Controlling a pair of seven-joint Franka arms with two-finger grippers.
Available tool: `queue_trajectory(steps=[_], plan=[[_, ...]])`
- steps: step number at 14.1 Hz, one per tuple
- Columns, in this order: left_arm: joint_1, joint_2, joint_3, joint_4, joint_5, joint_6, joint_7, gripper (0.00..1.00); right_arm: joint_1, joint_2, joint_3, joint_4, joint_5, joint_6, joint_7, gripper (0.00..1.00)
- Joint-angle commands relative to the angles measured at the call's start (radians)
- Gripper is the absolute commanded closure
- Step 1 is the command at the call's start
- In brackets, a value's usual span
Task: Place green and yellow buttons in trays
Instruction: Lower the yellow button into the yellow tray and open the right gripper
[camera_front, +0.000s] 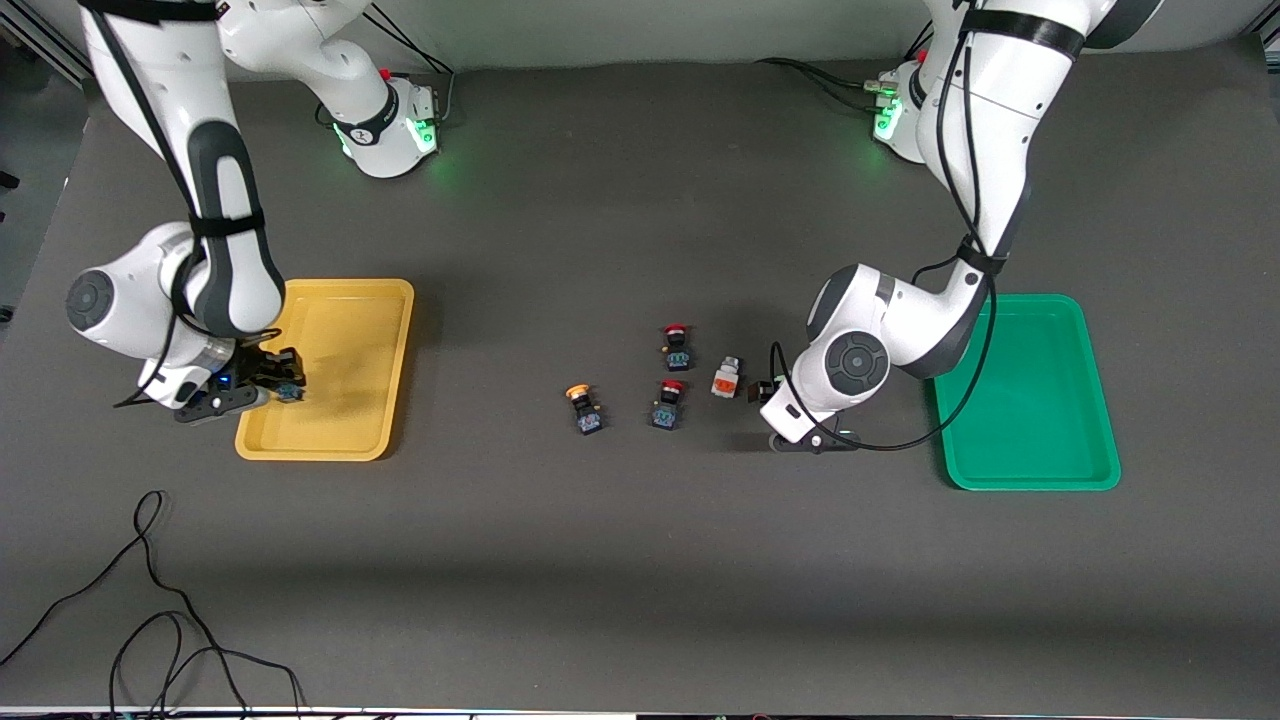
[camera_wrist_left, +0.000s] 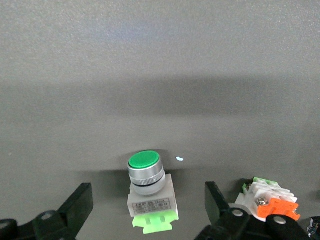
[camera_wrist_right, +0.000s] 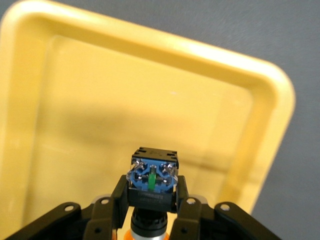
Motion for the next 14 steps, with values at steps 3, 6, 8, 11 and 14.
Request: queue_trajectory(steps=[3, 6, 8, 11, 14], plan=[[-0.03, -0.011, 0.008, -0.024, -0.006, -0.002, -0.019, 0.03, 0.007, 0.061, -0.003, 0.033, 0.083, -0.002, -0.055, 0.01], [-0.031, -0.007, 0.008, -0.037, -0.006, 0.013, -0.019, 0.42, 0.02, 0.038, -0.011, 0.053, 0.077, -0.022, -0.04, 0.0], [-0.029, -0.005, 0.008, -0.037, -0.006, 0.01, -0.021, 0.83, 0.041, 0.015, -0.052, 0.094, 0.042, -0.104, -0.029, 0.0], [-0.018, -0.029, 0.008, -0.033, -0.006, -0.011, -0.025, 1.0, 0.122, 0.012, -0.146, 0.268, -0.132, -0.303, 0.158, 0.0], [0.02, -0.115, 0.015, 0.001, -0.005, -0.155, -0.007, 1.0, 0.136, 0.023, -0.137, 0.444, -0.212, -0.494, 0.343, 0.0]])
